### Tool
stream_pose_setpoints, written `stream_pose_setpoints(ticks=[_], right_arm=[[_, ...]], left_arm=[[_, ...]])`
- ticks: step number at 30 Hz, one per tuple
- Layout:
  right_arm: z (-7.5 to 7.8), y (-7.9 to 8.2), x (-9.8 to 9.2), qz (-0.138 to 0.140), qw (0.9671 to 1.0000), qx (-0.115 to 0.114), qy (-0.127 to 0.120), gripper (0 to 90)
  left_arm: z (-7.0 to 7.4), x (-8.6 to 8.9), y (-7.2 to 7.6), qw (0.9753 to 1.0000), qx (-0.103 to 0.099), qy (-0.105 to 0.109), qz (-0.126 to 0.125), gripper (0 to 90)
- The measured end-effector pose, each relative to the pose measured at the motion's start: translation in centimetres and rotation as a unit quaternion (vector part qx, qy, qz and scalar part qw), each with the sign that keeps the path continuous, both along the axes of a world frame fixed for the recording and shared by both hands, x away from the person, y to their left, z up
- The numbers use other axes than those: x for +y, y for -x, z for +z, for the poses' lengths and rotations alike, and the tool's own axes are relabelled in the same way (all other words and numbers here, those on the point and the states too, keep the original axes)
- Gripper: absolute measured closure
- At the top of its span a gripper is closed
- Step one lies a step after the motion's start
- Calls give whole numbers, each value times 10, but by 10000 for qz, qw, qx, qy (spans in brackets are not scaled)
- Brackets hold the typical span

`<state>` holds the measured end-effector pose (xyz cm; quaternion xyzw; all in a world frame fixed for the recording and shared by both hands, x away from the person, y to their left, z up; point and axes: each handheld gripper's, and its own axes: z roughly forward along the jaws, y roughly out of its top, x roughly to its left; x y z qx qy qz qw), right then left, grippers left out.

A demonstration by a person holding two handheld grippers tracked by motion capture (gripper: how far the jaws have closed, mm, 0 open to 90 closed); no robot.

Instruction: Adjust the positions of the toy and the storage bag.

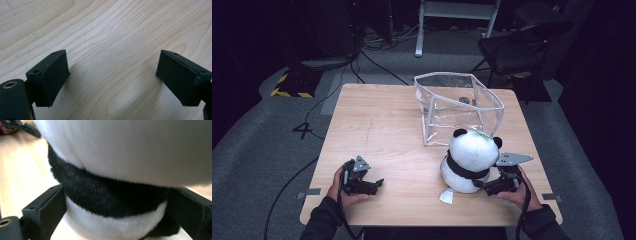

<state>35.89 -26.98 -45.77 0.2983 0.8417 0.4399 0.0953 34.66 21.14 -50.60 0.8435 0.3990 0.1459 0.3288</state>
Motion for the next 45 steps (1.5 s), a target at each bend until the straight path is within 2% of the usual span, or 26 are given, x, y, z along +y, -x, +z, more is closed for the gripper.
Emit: stream_pose_setpoints(ticks=[2, 3, 6, 7, 10, 15, 16, 17, 19, 22, 25, 26, 27, 28, 29, 30, 31, 32, 35, 36, 38, 39, 40, 41, 42, 45], right_arm=[[-1, 0, 0, 38, 10000, -60, -15, 145], [-2, 1, 1, 53, 9999, -72, -64, 199], [-3, 1, 1, 51, 9999, -47, -131, 265], [-2, 2, 0, 68, 9998, -59, -154, 319], [-2, 3, -2, 74, 9998, -94, -147, 350], [-3, 8, -8, 51, 9997, -153, -176, 392], [-3, 9, -13, 33, 9997, -170, -161, 396], [-3, 9, -17, -6, 9997, -164, -158, 396], [-3, 10, -25, -107, 9997, -168, -161, 397], [-2, 11, -38, -252, 9994, -156, -160, 397], [-2, 12, -46, -357, 9991, -136, -156, 397], [-2, 13, -53, -438, 9988, -140, -147, 397], [-2, 13, -53, -438, 9988, -140, -147, 397], [-1, 14, -61, -542, 9983, -156, -118, 396], [-1, 14, -61, -542, 9983, -156, -118, 396], [0, 16, -69, -642, 9978, -172, -52, 395], [0, 16, -69, -642, 9978, -172, -52, 395], [1, 16, -72, -692, 9974, -187, -29, 395], [1, 18, -85, -889, 9959, -163, -49, 394], [0, 20, -92, -984, 9950, -161, -65, 393], [0, 21, -96, -1035, 9945, -168, -59, 391], [0, 21, -96, -1035, 9945, -168, -59, 391], [0, 22, -100, -1072, 9941, -172, -46, 390], [1, 22, -101, -1095, 9938, -166, -52, 389], [1, 22, -102, -1112, 9936, -166, -46, 388], [1, 21, -103, -1148, 9932, -167, -18, 384]], left_arm=[[1, 1, -2, 10000, 10, 0, -7, 122], [2, 1, -4, 10000, -18, 15, -61, 178], [6, 0, -9, 9999, 26, -4, -163, 164], [11, -2, -15, 9998, -43, 103, -166, 170], [16, -5, -23, 9997, -102, 137, -147, 169], [29, -17, -40, 9988, -193, 386, -233, 168], [34, -21, -48, 9976, -304, 493, -391, 163], [34, -21, -48, 9976, -304, 493, -391, 164], [42, -27, -61, 9965, -354, 590, -468, 166], [53, -36, -70, 9937, -558, 729, -643, 171], [63, -45, -75, 9923, -647, 784, -705, 170], [75, -56, -77, 9906, -805, 767, -792, 170], [75, -56, -77, 9906, -805, 767, -792, 170], [89, -66, -79, 9885, -988, 700, -912, 173], [89, -66, -79, 9885, -988, 700, -912, 179], [104, -74, -79, 9841, -1194, 789, -1047, 185], [104, -74, -79, 9841, -1194, 789, -1047, 188], [114, -79, -81, 9815, -1305, 855, -1108, 188], [136, -93, -85, 9771, -1458, 955, -1217, 187], [147, -102, -87, 9749, -1586, 912, -1271, 192], [157, -110, -88, 9709, -1658, 973, -1425, 198], [157, -110, -88, 9709, -1658, 973, -1425, 199], [166, -117, -90, 9682, -1766, 1033, -1437, 207], [166, -117, -90, 9682, -1766, 1033, -1437, 208], [174, -124, -94, 9663, -1790, 1077, -1505, 208], [181, -133, -99, 9655, -1822, 1017, -1557, 208]])
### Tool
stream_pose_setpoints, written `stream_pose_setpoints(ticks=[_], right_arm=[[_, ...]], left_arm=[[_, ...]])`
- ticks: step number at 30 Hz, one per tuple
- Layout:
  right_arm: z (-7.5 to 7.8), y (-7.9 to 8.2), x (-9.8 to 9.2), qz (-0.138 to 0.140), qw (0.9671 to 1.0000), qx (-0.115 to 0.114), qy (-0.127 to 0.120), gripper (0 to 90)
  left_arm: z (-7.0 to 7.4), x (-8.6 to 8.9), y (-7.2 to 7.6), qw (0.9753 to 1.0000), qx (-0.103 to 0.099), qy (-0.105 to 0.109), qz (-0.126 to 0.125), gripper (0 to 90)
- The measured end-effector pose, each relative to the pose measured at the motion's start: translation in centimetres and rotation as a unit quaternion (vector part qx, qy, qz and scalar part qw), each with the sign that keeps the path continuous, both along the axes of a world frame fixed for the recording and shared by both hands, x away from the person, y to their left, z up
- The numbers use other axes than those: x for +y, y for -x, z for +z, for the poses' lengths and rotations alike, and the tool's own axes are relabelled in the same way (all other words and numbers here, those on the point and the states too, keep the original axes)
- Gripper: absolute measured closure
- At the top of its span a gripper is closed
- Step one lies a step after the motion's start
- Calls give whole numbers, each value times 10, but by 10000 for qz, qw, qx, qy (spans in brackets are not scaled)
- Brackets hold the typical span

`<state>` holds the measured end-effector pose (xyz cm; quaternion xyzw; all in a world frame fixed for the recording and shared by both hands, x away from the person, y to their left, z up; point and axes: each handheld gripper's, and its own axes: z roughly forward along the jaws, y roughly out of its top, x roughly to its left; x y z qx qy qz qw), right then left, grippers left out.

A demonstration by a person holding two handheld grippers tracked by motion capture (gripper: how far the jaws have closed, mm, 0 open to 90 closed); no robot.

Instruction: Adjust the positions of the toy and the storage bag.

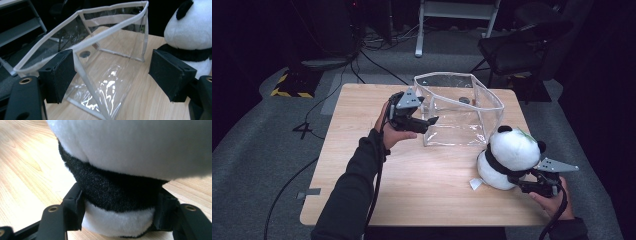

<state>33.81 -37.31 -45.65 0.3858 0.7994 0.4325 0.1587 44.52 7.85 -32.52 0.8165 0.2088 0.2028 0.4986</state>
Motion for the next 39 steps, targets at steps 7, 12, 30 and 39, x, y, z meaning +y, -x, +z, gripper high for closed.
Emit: stream_pose_setpoints(ticks=[7, 12, 30, 39], right_arm=[[0, 0, 2, -116, 9999, -47, 45, 381], [-1, 0, -2, -200, 9998, -61, 19, 380], [-2, -5, -2, -144, 9999, -76, -57, 370], [-3, -5, -2, -126, 9999, -64, -99, 364]], left_arm=[[19, -38, -21, 9994, 80, -334, -102, 225], [10, -67, -37, 9976, 125, -668, -134, 226], [2, -92, -60, 9933, 74, -1091, 374, 408], [-7, -114, -77, 9888, 804, -1250, 119, 246]])
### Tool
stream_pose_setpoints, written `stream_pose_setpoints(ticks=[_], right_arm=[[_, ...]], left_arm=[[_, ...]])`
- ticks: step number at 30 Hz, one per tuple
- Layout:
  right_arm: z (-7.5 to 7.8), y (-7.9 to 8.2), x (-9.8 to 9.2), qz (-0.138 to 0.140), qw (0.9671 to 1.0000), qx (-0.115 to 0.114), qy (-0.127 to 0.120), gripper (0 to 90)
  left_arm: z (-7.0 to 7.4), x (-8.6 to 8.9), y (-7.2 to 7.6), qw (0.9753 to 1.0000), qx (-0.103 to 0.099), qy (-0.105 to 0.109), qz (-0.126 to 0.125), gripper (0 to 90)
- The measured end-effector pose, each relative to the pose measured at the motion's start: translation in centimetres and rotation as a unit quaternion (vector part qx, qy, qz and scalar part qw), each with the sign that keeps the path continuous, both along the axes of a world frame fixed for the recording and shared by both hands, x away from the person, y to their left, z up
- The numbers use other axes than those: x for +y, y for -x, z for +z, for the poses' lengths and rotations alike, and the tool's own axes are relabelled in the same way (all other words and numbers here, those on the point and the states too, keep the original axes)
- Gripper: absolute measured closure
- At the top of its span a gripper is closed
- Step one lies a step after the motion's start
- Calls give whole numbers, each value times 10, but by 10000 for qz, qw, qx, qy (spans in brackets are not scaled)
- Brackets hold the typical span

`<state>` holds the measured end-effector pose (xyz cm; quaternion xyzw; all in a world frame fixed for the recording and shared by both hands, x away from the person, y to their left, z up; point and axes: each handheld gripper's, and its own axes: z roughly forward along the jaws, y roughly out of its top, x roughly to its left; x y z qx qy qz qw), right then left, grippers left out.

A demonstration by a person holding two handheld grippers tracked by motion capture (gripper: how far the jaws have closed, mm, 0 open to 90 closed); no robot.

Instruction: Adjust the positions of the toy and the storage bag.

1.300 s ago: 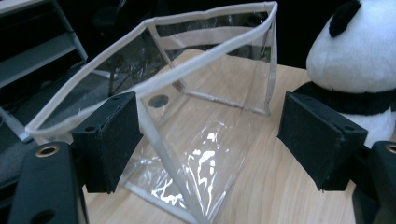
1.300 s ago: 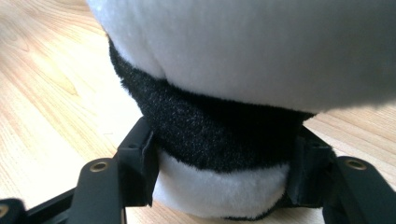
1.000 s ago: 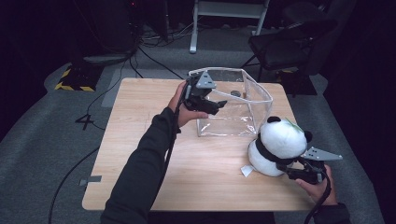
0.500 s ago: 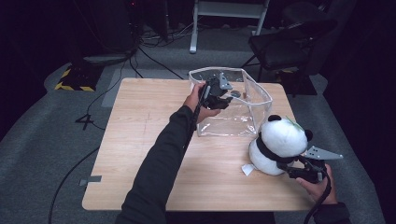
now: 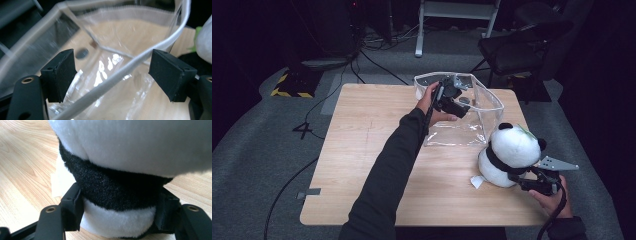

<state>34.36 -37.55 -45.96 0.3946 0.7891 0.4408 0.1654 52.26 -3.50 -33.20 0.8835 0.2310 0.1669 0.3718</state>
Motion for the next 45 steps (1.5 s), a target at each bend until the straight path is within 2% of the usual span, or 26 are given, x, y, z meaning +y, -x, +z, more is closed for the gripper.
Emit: stream_pose_setpoints(ticks=[1, 2, 3, 7, 8, 9, 11, 14, 15, 18, 25, 28, 32, 33, 35, 37, 41, 42, 44, 45], right_arm=[[0, 0, 0, 0, 10000, 0, 0, 364], [0, 0, 0, 1, 10000, -7, -19, 364], [0, 0, 0, -2, 10000, -11, -19, 365], [0, 0, 0, -3, 10000, -7, 7, 366], [0, 0, 0, -3, 10000, -7, 7, 366], [0, 0, -1, 10, 10000, -13, -2, 367], [-1, -1, -3, 9, 10000, 7, -46, 369], [-1, -2, -5, -6, 10000, 23, -89, 369], [-1, -2, -5, -33, 10000, 18, -88, 369], [-1, -1, -5, -28, 10000, -9, -26, 369], [-1, -1, -12, -117, 9999, 5, -91, 369], [0, -2, -12, -225, 9997, 9, -31, 370], [0, -2, -12, -213, 9998, -11, -6, 370], [0, -3, -12, -219, 9998, -4, 1, 369], [0, -3, -12, -220, 9998, -2, -2, 370], [1, -3, -12, -230, 9997, 17, -5, 369], [1, -3, -11, -262, 9997, 29, -6, 369], [1, -4, -11, -251, 9997, 13, 6, 369], [1, -4, -11, -255, 9997, 13, 11, 369], [1, -4, -10, -263, 9996, -4, 34, 367]], left_arm=[[0, 0, 0, 10000, 0, 0, 0, 287], [-3, -3, -1, 9997, -39, -235, -33, 285], [-3, -3, -1, 9997, -39, -235, -33, 329], [2, 6, -1, 9997, -191, -155, -7, 618], [3, 9, 0, 9996, -251, -158, -21, 618], [7, 15, 2, 9994, -306, -129, -122, 773], [8, 17, 4, 9990, -372, -126, -209, 841], [10, 20, 9, 9979, -459, -205, -403, 850], [11, 20, 11, 9976, -488, -174, -466, 855], [15, 24, 18, 9964, -479, -190, -667, 882], [18, 45, 37, 9944, -538, -241, -883, 883], [18, 55, 47, 9930, -567, -199, -1013, 883], [16, 71, 65, 9896, -632, -77, -1290, 884], [15, 79, 73, 9882, -637, -28, -1389, 884], [15, 83, 77, 9876, -622, -2, -1441, 884], [15, 94, 91, 9860, -644, 28, -1537, 884], [14, 104, 102, 9863, -644, 54, -1519, 883], [14, 107, 105, 9854, -690, 19, -1554, 876], [12, 112, 112, 9867, -751, 96, -1439, 859], [11, 115, 115, 9872, -754, 182, -1393, 796]])
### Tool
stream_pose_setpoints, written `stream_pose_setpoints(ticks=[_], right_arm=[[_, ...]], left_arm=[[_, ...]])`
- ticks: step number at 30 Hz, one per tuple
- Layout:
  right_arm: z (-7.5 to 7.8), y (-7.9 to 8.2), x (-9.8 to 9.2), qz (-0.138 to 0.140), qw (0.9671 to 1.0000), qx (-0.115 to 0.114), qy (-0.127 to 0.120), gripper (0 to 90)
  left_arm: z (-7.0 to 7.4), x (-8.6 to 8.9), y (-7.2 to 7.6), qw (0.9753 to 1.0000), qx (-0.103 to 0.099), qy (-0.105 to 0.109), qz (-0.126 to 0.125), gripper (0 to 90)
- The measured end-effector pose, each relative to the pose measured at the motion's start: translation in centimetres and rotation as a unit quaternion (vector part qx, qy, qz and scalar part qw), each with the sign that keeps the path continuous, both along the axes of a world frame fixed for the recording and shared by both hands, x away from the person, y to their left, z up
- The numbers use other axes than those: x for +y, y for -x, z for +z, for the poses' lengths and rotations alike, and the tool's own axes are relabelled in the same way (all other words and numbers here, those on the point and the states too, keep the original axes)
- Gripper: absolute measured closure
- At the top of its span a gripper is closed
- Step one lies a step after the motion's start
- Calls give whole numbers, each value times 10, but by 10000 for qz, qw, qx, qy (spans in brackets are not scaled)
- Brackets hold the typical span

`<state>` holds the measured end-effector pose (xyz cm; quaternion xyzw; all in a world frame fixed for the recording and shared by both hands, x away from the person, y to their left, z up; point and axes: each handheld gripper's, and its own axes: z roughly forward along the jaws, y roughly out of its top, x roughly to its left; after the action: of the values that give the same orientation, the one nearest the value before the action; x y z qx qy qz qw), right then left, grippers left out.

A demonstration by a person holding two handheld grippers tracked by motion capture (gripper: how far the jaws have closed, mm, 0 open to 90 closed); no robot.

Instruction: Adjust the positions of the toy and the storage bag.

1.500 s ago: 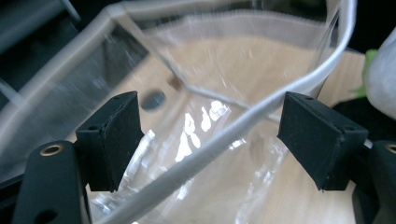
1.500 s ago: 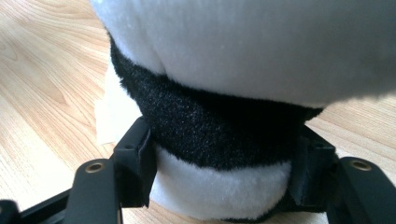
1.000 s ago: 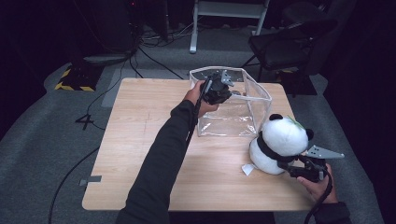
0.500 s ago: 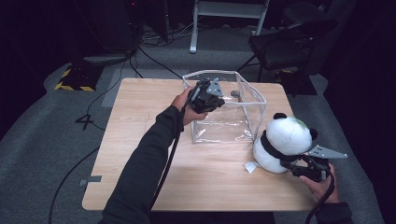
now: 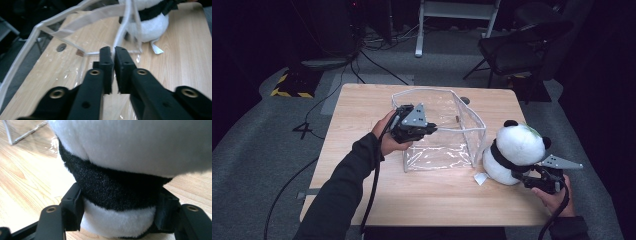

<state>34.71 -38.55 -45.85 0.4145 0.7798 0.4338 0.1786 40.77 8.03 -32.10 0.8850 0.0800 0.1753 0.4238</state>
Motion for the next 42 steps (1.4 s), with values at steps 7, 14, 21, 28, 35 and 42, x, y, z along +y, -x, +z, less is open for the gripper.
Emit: stream_pose_setpoints(ticks=[7, 14, 21, 28, 35, 42], right_arm=[[1, 0, 0, 68, 10000, 62, -4, 297], [0, 0, 0, 54, 9999, 84, -42, 220], [1, 3, 2, 73, 9999, 78, 35, 202], [6, 6, 5, 96, 9998, 15, 146, 190], [12, 11, 3, 91, 9998, -129, 97, 182], [22, 17, -2, 90, 9991, -406, -122, 164]], left_arm=[[1, 25, 23, 9975, -217, 513, 437, 561], [-2, 54, 28, 9875, -193, 1015, 1192, 376], [-35, 96, 23, 9633, -151, 1480, 2234, 308], [-98, 102, -9, 9564, 397, 1014, 2709, 272], [-144, 94, -47, 9481, 917, 859, 2920, 277], [-173, 80, -77, 9400, 1356, 904, 2996, 270]])
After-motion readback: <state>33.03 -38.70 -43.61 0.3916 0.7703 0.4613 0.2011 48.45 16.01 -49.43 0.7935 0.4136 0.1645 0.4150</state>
